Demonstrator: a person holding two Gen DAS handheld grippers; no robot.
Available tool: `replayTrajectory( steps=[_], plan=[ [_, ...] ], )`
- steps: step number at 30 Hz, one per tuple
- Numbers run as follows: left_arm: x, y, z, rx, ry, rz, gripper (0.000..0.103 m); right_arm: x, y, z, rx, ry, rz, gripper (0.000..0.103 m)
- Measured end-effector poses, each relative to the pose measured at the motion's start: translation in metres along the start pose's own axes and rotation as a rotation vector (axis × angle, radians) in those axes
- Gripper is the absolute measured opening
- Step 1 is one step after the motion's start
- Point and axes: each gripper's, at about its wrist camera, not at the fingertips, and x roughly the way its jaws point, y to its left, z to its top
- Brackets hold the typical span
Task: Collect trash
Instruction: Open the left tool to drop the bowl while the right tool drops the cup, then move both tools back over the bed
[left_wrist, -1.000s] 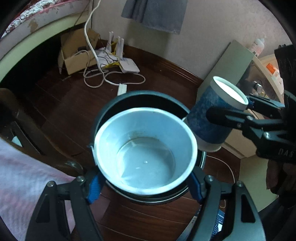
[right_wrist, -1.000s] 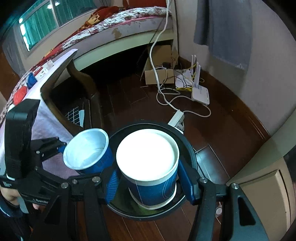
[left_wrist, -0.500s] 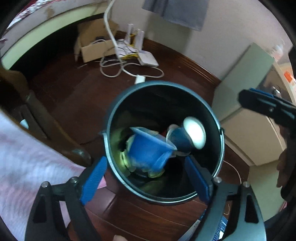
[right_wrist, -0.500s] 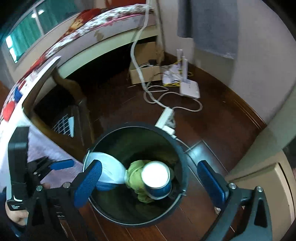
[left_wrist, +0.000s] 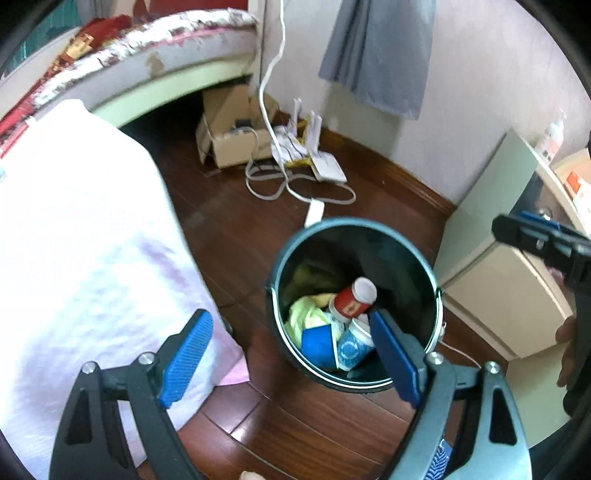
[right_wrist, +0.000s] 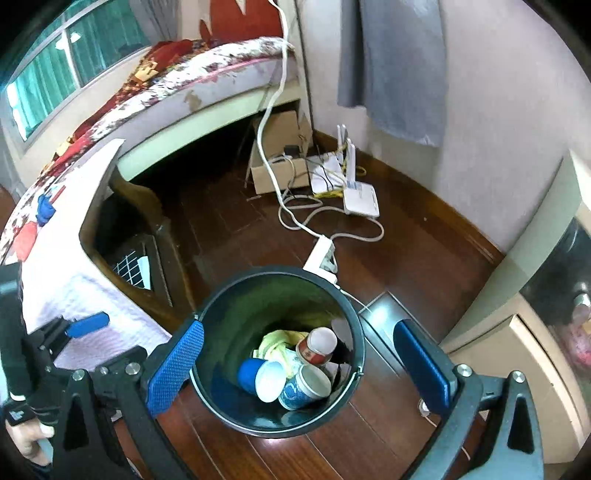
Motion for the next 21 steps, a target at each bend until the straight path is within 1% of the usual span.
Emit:
replayTrajectory(
  steps=[4, 9, 16, 21],
  plan=[
    [-0.023, 0.007, 0.002, -0.002, -0.039, 0.018, 0.088, -0.017, 0.021, 0.000, -0.035, -0.022, 0.010, 0.103],
    [-0.045, 0.023, 0.003, -0.026, -0.080, 0.046, 0.088, -0.028, 0.047, 0.001, -0.074, -0.033, 0.025, 0.103],
    [-0.077, 0.051, -0.003, -0.068, -0.129, 0.107, 0.089, -0.039, 0.089, 0.005, -0.143, -0.054, 0.055, 0.103],
    [-0.099, 0.076, -0.012, -0.116, -0.161, 0.146, 0.089, -0.044, 0.122, 0.006, -0.198, -0.068, 0.087, 0.103]
  ],
)
